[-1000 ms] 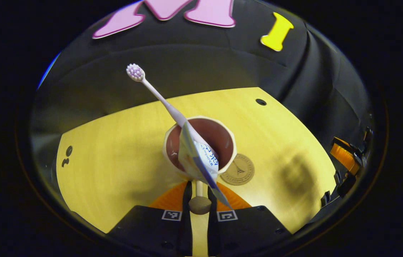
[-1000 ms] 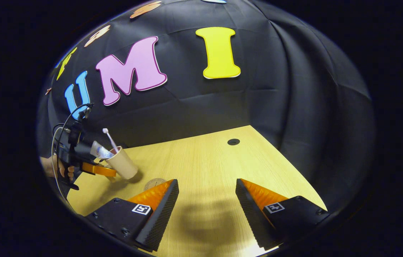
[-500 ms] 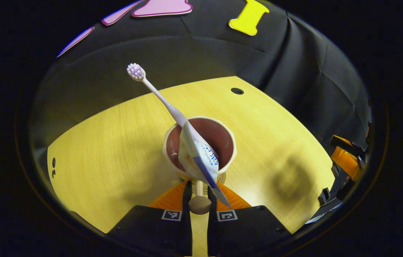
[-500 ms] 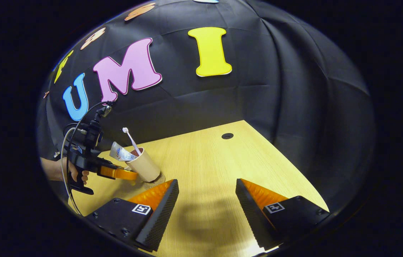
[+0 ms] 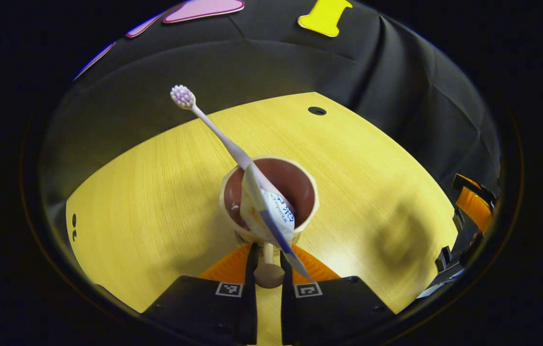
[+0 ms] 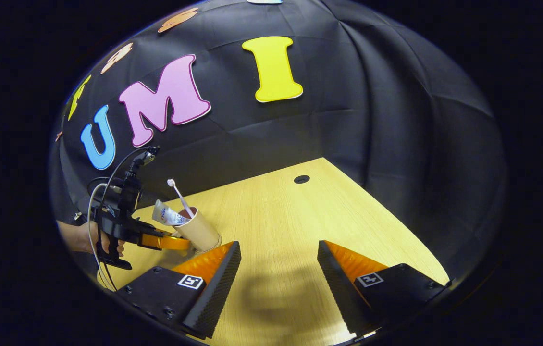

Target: Put the toothbrush and toothpaste on the desktop into the cup, then pick up the cup and place it on the coaster on the desktop.

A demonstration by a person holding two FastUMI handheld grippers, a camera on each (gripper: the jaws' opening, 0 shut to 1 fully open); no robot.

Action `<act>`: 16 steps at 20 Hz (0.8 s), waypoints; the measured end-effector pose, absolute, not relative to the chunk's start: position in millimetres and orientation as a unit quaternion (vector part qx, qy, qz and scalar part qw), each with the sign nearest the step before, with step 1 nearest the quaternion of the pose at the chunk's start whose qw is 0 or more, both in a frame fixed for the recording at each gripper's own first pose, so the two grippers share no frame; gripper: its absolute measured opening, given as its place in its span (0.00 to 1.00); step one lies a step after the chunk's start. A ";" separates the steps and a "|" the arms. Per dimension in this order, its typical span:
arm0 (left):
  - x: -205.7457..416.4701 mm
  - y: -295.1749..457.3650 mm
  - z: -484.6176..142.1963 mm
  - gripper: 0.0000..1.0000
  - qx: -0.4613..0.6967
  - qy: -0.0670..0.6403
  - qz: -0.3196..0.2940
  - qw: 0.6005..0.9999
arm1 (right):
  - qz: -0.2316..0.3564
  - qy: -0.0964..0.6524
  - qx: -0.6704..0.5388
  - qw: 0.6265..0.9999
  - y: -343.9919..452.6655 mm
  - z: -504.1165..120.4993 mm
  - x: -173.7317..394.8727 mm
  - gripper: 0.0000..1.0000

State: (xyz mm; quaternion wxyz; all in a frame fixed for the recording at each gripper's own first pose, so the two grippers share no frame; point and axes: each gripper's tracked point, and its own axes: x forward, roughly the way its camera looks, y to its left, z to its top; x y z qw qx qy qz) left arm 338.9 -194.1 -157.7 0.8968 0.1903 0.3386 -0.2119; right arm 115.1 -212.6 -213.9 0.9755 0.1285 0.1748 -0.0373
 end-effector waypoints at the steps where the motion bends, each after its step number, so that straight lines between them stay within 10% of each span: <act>1: 333.9 -193.7 -156.6 0.22 0.191 0.334 -0.212 0.898 | -0.038 0.174 0.128 0.976 -212.4 -213.2 114.2 0.99; 6: 303.6 -174.0 -122.5 0.59 0.169 0.302 -0.200 0.916 | -0.037 0.164 0.126 0.978 -205.4 -203.1 111.1 0.98; 8: 282.0 -150.6 -98.8 1.00 0.142 0.274 -0.194 0.931 | -0.033 0.158 0.122 0.979 -196.8 -194.2 109.1 0.99; 16: 206.3 -77.8 -25.6 0.99 0.069 0.167 -0.129 0.975 | -0.019 0.147 0.106 0.983 -155.3 -153.0 82.1 0.99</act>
